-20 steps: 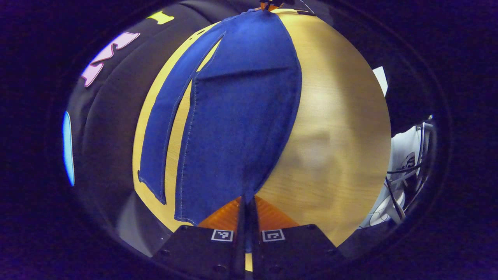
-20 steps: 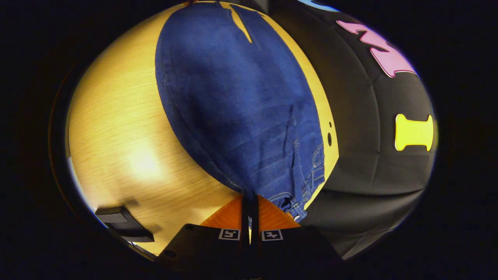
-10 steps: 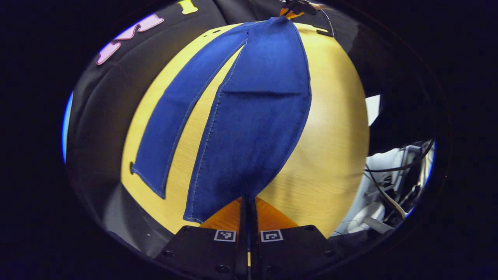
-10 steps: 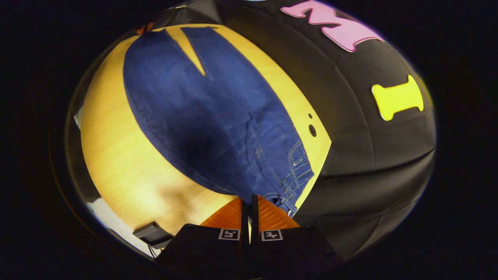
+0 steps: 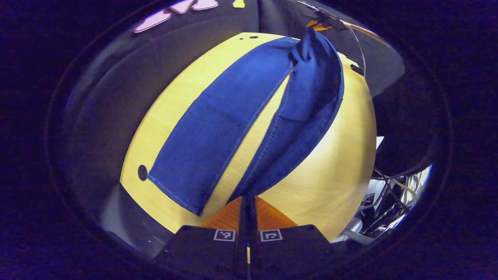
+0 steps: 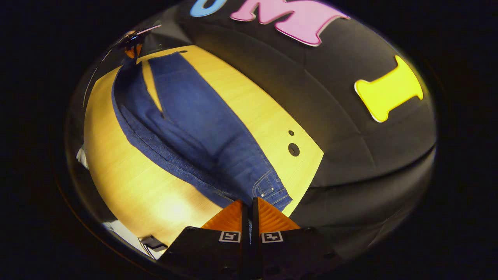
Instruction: Grasp the waist and the cuffs of the jeans and fold them to make the two legs overlap; first hold the waist and fold one-third of the jeans toward the cuffs, then hold the cuffs and fold the remaining one-third in the same direction to finish folding.
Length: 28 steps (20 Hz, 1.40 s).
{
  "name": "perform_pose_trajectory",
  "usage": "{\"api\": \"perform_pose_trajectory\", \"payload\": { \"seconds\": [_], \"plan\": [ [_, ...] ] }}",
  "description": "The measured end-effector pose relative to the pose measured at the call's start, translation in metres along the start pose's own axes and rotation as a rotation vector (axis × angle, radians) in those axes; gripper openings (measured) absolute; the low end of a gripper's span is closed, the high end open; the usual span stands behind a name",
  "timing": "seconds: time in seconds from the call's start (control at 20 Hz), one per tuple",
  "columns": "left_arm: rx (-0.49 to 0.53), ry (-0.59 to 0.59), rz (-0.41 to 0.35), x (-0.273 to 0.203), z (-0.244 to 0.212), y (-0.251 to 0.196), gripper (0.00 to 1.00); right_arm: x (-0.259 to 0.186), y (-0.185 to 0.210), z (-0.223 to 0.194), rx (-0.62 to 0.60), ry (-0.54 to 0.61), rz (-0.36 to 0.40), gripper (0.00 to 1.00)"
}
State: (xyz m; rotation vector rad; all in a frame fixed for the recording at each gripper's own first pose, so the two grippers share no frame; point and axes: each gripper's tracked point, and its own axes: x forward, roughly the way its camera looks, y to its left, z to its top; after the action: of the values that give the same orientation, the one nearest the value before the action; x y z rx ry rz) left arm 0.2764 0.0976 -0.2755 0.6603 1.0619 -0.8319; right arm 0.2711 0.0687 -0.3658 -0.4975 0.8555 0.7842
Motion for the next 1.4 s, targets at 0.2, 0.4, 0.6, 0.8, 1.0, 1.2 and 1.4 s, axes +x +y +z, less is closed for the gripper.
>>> {"api": "perform_pose_trajectory", "payload": {
  "seconds": [0.2, 0.4, 0.6, 0.8, 1.0, 1.2, 1.4],
  "plan": [
    [-0.155, 0.021, -0.032, 0.037, 0.013, 0.056, 0.09, 0.074, -0.030, 0.005, 0.091, 0.057, 0.000, 0.05],
    [-0.225, 0.000, 0.088, 0.082, 0.048, 0.127, 0.08, 0.145, -0.037, 0.005, 0.115, 0.124, -0.011, 0.05],
    [-0.240, 0.046, 0.161, 0.122, 0.062, 0.143, 0.10, 0.182, -0.034, -0.006, 0.044, 0.165, -0.025, 0.05],
    [-0.339, -0.050, 0.309, 0.110, 0.077, 0.147, 0.22, 0.171, -0.066, -0.004, 0.007, 0.133, -0.127, 0.54],
    [-0.451, -0.221, 0.435, 0.088, 0.105, 0.155, 0.81, 0.130, -0.085, 0.004, 0.054, 0.036, -0.177, 0.98],
    [-0.508, -0.522, 0.545, -0.016, 0.151, 0.129, 0.99, 0.077, -0.109, 0.021, 0.156, -0.060, -0.267, 0.98],
    [-0.524, -0.806, 0.672, -0.120, 0.190, 0.081, 0.98, 0.034, -0.108, 0.012, 0.358, -0.103, -0.300, 0.98]
  ]
}}
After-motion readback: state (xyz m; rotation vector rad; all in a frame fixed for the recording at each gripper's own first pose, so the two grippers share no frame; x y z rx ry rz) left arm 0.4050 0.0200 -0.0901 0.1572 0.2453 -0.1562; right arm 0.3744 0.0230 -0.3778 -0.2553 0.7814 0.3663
